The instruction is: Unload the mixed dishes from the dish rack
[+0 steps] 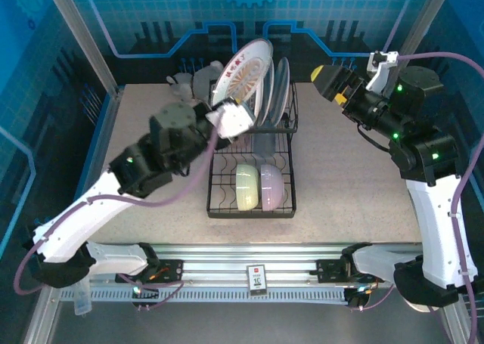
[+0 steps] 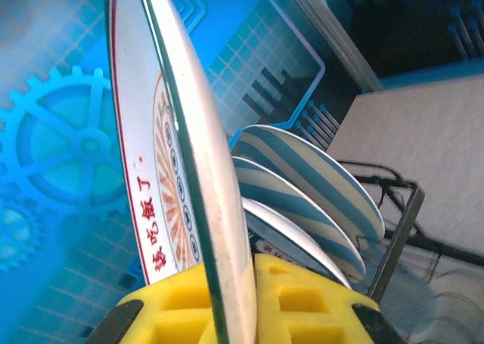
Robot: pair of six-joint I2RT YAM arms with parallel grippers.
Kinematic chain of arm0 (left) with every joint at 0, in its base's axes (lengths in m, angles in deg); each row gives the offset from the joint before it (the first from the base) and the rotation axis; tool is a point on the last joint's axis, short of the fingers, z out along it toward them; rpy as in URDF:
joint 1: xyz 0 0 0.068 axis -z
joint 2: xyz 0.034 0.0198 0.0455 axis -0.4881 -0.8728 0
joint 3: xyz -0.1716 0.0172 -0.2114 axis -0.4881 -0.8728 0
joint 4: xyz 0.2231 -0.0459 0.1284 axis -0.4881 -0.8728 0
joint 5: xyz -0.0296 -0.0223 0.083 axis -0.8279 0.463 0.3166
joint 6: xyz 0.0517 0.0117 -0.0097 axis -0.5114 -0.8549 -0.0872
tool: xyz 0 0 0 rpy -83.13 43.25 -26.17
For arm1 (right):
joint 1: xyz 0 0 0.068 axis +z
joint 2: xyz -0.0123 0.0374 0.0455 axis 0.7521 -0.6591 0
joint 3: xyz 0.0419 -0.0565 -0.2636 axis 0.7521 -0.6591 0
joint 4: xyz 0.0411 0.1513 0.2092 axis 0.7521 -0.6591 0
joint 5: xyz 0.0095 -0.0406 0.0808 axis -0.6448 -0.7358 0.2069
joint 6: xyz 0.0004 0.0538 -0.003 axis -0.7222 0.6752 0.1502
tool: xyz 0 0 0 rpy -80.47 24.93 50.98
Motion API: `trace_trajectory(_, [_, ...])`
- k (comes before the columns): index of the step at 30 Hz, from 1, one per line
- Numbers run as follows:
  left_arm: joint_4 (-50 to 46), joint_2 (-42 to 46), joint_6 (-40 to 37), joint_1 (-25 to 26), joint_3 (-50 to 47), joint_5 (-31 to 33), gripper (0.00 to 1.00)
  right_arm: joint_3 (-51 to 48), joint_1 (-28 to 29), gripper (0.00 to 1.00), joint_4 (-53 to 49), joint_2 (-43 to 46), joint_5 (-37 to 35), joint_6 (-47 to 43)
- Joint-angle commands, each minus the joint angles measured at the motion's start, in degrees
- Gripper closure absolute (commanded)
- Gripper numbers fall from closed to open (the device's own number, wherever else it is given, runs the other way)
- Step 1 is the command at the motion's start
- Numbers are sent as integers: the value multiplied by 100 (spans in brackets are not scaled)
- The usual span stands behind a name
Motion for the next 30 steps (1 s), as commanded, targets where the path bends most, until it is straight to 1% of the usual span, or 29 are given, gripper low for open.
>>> trace_trajectory(1, [1353,26,-2093,418,-280,1335,100,175,243,1,-153,-115,210,501])
trace_trajectory(3, [1458,-37,-2472,552,-371,1590,100,181,439,1,-103,-101,-70,373])
trace_trajectory(7, [1738,-50,-3062,878,-596,1762,100,107,667,4,-114,-157,-241,387])
trace_trajectory(12, [1766,-161,-3490,1080,-694,1977,100,174,1089,10,-162,-267,-687,191])
trace_trajectory(14, [1783,-157,-3529,1155,-723,1975,100,310,1209,12,-293,-373,-850,74])
trace_trajectory(19, [1622,-264,-3602,1205,-634,2127,100,501,1515,28,-585,-456,-1452,-112])
trace_trajectory(26, [1478,-264,-3560,1193,-660,2153,100,408,1655,43,-557,-419,-1636,-91])
trace_trajectory(29, [1484,-267,-3531,1199,-675,2153,100,436,1696,46,-581,-439,-1697,-129])
trace_trajectory(30, [1482,-256,-3523,1199,-682,2156,100,450,1697,49,-594,-456,-1701,-139])
